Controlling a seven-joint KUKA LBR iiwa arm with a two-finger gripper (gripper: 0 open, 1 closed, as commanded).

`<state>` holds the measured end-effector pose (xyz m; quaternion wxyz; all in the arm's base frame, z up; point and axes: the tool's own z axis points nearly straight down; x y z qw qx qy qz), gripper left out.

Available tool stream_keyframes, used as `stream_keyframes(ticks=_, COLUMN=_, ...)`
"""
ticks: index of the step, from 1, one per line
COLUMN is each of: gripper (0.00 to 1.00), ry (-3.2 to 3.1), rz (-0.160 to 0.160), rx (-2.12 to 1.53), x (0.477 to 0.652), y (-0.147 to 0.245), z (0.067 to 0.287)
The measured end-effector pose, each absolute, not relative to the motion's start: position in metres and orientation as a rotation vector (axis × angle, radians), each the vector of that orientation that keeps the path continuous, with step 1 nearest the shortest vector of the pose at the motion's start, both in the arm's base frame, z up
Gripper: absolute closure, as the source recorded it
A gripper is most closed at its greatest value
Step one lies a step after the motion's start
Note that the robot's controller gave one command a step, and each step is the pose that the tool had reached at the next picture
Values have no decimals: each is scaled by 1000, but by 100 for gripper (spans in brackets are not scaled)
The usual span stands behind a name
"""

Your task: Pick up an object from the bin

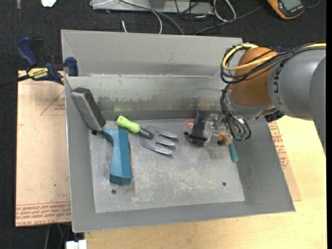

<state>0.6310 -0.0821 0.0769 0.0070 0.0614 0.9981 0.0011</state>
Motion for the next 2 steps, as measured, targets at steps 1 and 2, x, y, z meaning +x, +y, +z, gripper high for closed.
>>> stream_keyframes(ticks=1, gripper=100, ry=3120, rz=4, rx=192, x=631, y=-82, z=84)
stream_keyframes(ticks=2, gripper=100, ry=3121, rz=5, rx=193, x=631, y=-82, z=110)
